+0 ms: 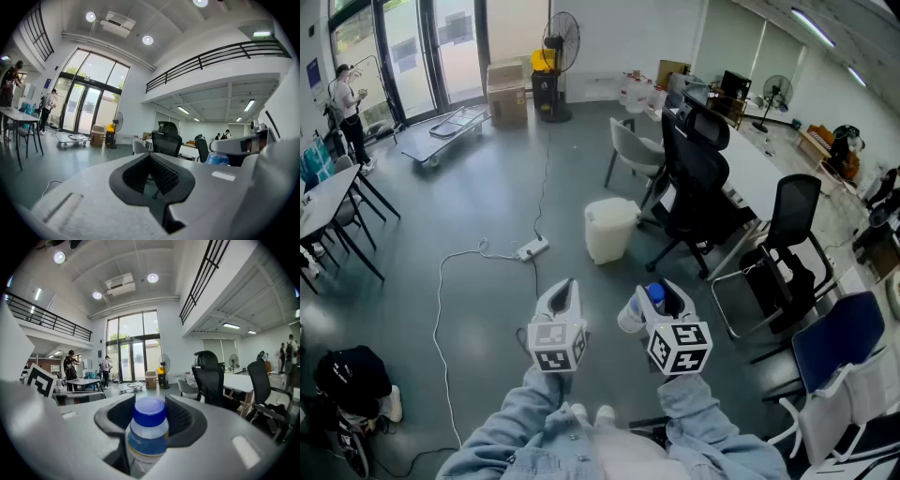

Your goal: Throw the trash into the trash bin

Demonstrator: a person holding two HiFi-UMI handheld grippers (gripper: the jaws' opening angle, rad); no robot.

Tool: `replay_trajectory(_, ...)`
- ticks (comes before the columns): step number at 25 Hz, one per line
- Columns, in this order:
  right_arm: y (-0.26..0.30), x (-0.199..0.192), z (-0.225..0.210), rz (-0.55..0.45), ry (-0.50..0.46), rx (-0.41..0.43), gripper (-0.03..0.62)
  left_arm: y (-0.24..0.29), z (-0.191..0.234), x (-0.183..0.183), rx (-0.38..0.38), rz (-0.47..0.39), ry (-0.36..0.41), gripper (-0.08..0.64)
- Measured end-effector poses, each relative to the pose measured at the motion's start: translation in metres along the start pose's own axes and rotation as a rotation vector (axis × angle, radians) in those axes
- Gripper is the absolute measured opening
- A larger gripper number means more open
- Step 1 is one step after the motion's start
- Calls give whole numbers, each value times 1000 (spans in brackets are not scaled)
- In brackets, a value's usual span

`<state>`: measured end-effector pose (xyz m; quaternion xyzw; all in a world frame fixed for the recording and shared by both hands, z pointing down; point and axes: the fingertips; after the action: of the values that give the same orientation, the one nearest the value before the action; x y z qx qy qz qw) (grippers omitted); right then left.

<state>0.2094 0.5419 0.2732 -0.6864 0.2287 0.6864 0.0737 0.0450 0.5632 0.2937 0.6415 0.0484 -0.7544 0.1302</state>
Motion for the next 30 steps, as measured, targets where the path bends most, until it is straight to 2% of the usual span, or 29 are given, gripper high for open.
replay_trajectory(20, 20, -13, 39, 23, -3, -30, 201, -13, 51, -15, 4, 10, -45, -5)
replay_trajectory(30, 61, -20, 24, 45, 23, -53, 202, 22, 74, -24, 7, 30, -63, -5)
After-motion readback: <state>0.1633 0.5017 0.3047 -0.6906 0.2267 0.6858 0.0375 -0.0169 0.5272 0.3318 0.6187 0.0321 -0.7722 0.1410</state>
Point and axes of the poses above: the fingertips, and each gripper's own axes: y forward along the fingers, z to its left, x out of its top, and after that the axes turned 9 degrees about -x, right-handed
